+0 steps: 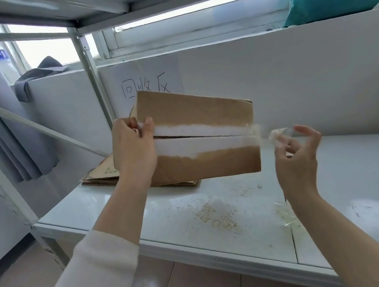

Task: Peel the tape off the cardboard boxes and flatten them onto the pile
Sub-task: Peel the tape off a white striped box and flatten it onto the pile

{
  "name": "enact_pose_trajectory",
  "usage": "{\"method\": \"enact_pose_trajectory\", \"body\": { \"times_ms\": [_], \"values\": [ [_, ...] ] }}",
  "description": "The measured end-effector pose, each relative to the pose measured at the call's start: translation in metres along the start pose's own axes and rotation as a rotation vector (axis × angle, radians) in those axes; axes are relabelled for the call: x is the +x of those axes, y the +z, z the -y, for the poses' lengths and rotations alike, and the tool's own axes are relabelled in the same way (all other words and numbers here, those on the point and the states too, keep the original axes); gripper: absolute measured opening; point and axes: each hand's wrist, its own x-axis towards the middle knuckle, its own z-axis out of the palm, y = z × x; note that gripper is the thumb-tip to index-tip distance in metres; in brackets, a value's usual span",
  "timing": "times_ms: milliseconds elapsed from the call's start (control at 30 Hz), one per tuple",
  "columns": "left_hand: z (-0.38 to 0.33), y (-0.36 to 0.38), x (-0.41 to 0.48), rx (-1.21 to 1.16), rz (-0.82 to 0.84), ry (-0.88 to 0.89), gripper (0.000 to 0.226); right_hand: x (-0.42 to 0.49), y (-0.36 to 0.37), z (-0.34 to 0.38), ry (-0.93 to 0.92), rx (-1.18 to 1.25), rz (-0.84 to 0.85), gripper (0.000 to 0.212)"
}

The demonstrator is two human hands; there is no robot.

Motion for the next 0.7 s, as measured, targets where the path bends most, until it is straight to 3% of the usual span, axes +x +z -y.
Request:
{"method": "enact_pose_trajectory", "body": {
  "times_ms": [100, 133, 267, 333, 400, 533, 600, 700],
  "values": [
    [-0.004, 0.003, -0.012, -0.179, 0.015, -0.057, 0.015, -0.013, 0.012, 0.013, -0.292, -0.162, 0.026, 0.025],
    [-0.004, 0.004, -0.015, -0.206, 0.018, -0.071, 0.013, -0.016, 0.016, 0.015, -0.375, -0.216, 0.041, 0.032],
    [-0.002, 0.004, -0.022, -0.283, -0.011, -0.094, 0.014, -0.017, 0.02, 0.02, -0.444, -0.349, 0.097, 0.057],
    [0.0, 0.002, -0.022, -0.298, -0.033, -0.087, 0.014, -0.015, 0.018, 0.02, -0.388, -0.383, 0.082, 0.056],
    [-0.001, -0.001, -0.024, -0.285, -0.028, -0.08, 0.013, -0.012, 0.014, 0.02, -0.292, -0.35, 0.039, 0.041],
    [0.001, -0.005, -0.026, -0.246, -0.043, -0.093, 0.012, 0.005, 0.002, 0.019, -0.041, -0.034, -0.042, 0.008],
    [0.005, -0.01, -0.021, -0.255, -0.07, -0.119, 0.014, 0.019, -0.01, 0.015, 0.135, 0.187, -0.079, 0.006],
    [0.017, -0.022, -0.008, -0.307, -0.133, -0.179, 0.016, 0.038, -0.034, 0.001, 0.261, 0.239, -0.247, 0.02]
  ]
}}
